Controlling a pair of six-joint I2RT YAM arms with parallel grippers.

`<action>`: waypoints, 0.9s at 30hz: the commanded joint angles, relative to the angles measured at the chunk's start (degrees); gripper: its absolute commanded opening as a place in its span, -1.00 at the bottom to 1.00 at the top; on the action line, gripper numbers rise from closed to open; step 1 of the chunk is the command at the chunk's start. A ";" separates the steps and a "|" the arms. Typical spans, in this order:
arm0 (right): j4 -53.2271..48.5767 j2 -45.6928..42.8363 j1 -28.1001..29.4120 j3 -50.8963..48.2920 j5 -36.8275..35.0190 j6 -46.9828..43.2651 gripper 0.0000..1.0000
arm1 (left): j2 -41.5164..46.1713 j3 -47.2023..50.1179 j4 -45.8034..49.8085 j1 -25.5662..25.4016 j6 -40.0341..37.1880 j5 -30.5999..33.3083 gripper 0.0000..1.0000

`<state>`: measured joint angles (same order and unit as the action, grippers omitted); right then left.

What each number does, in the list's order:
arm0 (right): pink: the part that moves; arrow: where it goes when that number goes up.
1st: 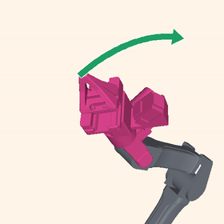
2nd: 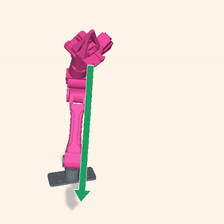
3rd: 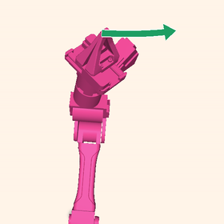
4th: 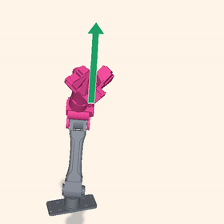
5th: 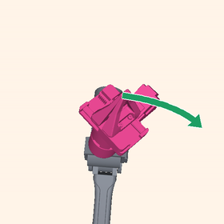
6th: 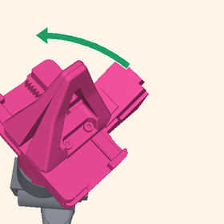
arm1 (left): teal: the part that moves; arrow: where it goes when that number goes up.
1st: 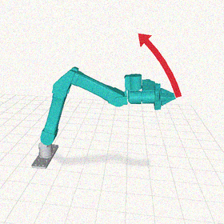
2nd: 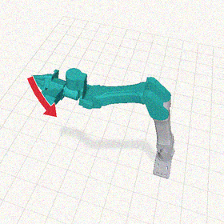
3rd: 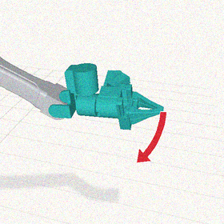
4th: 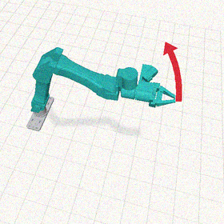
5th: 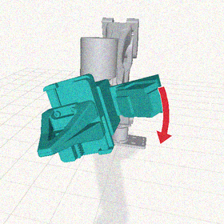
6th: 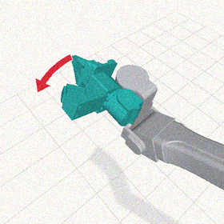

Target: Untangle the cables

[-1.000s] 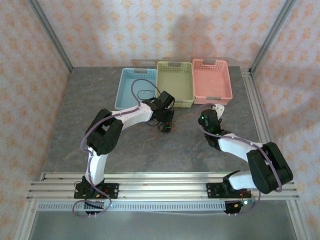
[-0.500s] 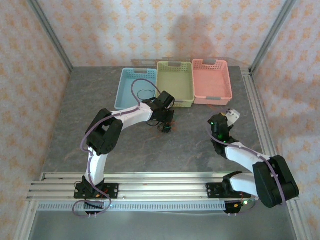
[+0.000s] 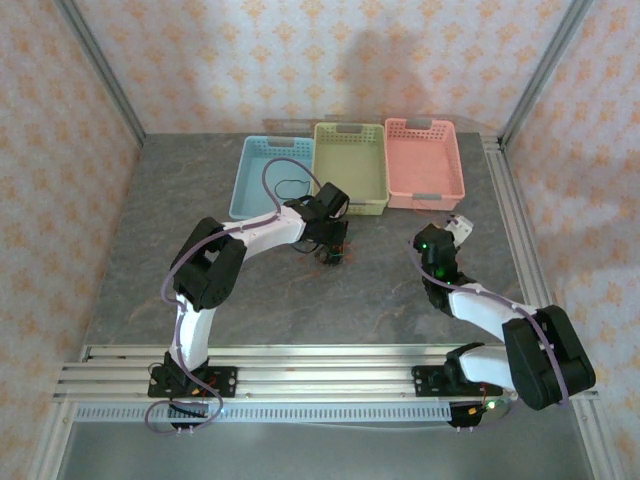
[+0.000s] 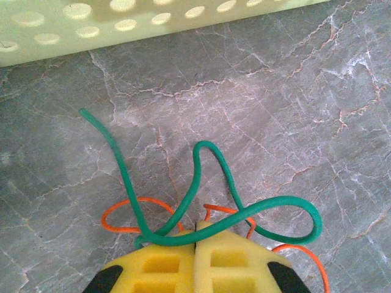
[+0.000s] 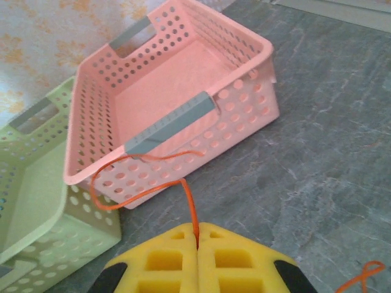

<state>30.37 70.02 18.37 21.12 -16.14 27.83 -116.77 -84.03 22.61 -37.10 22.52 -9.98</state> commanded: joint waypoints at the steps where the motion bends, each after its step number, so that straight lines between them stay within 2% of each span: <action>1: 3.26 -0.15 -0.06 -0.12 2.44 -0.96 -1.00 | 2.13 0.97 -0.59 0.28 0.19 1.98 -0.93; 7: 2.43 -0.20 0.01 1.74 4.14 -1.93 -1.00 | 2.60 1.50 -1.16 0.23 0.24 2.15 -0.93; 11: -6.65 -1.90 0.33 10.51 6.67 -1.37 -1.00 | 2.78 1.68 -1.38 0.19 0.20 2.18 -0.93; 14: -13.18 -0.80 0.38 22.64 8.43 -3.12 -1.00 | 2.91 1.83 -1.40 0.19 0.20 2.29 -0.92; 18: -19.78 6.41 0.61 42.24 11.44 -6.68 -1.00 | 3.04 1.98 -1.64 0.19 0.28 2.28 -0.92; 22: -22.71 16.66 0.73 60.12 13.19 -7.84 -1.00 | 3.02 1.93 -1.60 0.20 0.23 2.26 -0.93; 27: -21.96 31.44 0.78 76.92 16.40 -7.44 -1.00 | 3.04 2.03 -1.67 0.19 0.32 2.29 -0.93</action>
<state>11.94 95.13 18.76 93.27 -2.76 21.41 -116.62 -82.76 21.56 -37.10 22.55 -9.52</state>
